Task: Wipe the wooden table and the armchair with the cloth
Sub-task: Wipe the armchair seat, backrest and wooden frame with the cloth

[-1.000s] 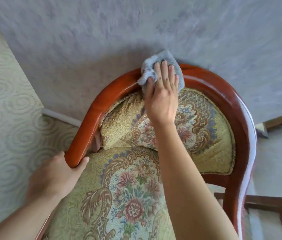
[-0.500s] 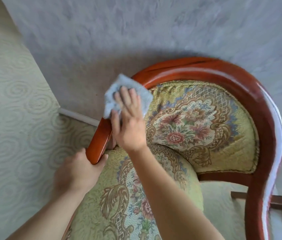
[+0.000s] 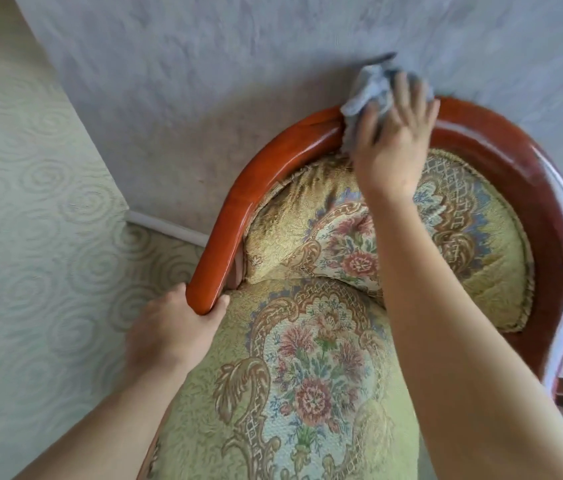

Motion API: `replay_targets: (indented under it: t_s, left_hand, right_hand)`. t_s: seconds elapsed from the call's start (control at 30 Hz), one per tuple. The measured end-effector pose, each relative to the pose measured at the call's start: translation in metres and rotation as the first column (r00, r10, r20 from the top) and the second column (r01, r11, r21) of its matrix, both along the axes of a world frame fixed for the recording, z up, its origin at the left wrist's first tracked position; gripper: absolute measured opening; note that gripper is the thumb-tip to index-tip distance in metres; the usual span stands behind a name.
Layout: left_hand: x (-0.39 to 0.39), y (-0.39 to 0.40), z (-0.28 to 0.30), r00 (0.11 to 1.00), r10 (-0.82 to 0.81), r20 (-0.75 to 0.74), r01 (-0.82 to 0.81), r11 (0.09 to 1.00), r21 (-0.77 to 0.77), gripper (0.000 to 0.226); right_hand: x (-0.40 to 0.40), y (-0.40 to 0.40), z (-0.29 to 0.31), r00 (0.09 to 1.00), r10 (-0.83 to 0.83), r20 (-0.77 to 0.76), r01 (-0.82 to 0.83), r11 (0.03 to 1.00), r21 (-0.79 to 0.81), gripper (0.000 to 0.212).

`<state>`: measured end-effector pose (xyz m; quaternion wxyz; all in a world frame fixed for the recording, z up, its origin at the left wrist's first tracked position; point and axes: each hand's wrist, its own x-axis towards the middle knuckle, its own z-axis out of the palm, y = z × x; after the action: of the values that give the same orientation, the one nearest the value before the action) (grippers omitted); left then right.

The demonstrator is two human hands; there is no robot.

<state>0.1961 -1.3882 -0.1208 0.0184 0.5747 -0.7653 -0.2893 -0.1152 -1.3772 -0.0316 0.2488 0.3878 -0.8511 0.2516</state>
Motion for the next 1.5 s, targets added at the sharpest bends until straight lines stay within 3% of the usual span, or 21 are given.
replay_targets:
  t_s: [0.07,0.13,0.23,0.4,0.5,0.63,0.73,0.87,0.93,1.03,1.1,1.17,1.33,1.4,1.5]
  left_hand:
    - [0.001,0.000,-0.002,1.000,-0.001,-0.027,0.001,1.000,-0.014,0.048]
    - [0.001,0.000,-0.003,0.999,0.001,-0.040,-0.002,1.000,-0.030,0.048]
    - [0.001,0.000,-0.003,0.999,0.002,-0.034,-0.003,1.000,-0.029,0.048]
    - [0.001,-0.003,-0.005,0.998,0.058,-0.034,-0.058,0.998,-0.003,0.050]
    - [0.000,-0.004,-0.008,0.999,0.043,-0.025,-0.043,0.999,0.006,0.047]
    - [0.001,-0.002,-0.008,0.998,0.038,-0.044,-0.038,0.999,-0.019,0.054]
    - [0.002,-0.001,-0.006,0.998,0.021,-0.055,-0.023,0.999,-0.036,0.052]
    - [0.002,-0.001,-0.005,0.998,0.011,-0.058,-0.013,1.000,-0.019,0.050]
    - [0.002,-0.001,-0.005,0.998,0.008,-0.066,-0.009,1.000,-0.015,0.049]
    - [0.001,0.000,-0.003,0.997,0.013,-0.072,-0.014,1.000,-0.019,0.047]
    - [0.002,0.000,-0.003,0.997,0.015,-0.075,-0.016,1.000,-0.009,0.046]
    - [0.002,0.001,-0.003,0.998,0.015,-0.067,-0.015,1.000,-0.001,0.046]
    - [0.000,-0.001,-0.006,0.998,0.048,-0.044,-0.047,0.999,0.011,0.048]
    - [-0.001,-0.002,-0.006,0.999,0.031,-0.012,-0.030,0.999,0.027,0.047]
    - [0.000,-0.001,-0.004,1.000,0.019,0.000,-0.019,0.999,0.027,0.049]
  right_hand:
    - [-0.001,-0.002,0.004,0.994,-0.089,0.071,0.094,0.993,-0.071,0.049]
    - [0.020,-0.010,-0.003,0.992,-0.071,0.108,0.082,0.992,-0.100,0.047]
    - [0.074,-0.020,-0.030,0.982,0.149,0.113,-0.140,0.987,-0.081,0.042]
    - [0.162,-0.006,-0.087,0.840,0.525,0.140,-0.536,0.842,0.062,0.036]
    - [0.172,0.010,-0.098,0.774,0.621,0.125,-0.634,0.760,0.145,0.037]
    - [0.121,0.006,-0.071,0.703,0.709,-0.058,-0.648,0.671,0.359,0.041]
    - [0.063,-0.004,-0.037,0.789,0.602,-0.127,-0.539,0.776,0.329,0.039]
    - [-0.009,0.007,0.004,0.970,0.204,-0.134,-0.178,0.967,0.183,0.045]
    - [-0.025,0.017,0.010,0.995,0.008,-0.098,0.004,0.993,0.118,0.051]
    - [-0.007,0.009,-0.001,0.994,-0.113,-0.009,0.113,0.993,0.028,0.051]
    - [0.023,-0.008,-0.015,0.998,-0.041,0.038,0.042,0.999,-0.026,0.047]
    - [0.059,-0.019,-0.035,0.988,0.147,0.053,-0.147,0.989,-0.004,0.044]
    - [0.150,0.005,-0.088,0.818,0.547,0.177,-0.574,0.796,0.193,0.041]
    - [0.160,0.016,-0.094,0.782,0.610,0.127,-0.618,0.737,0.274,0.040]
    - [0.131,0.013,-0.070,0.788,0.615,-0.019,-0.561,0.730,0.390,0.041]
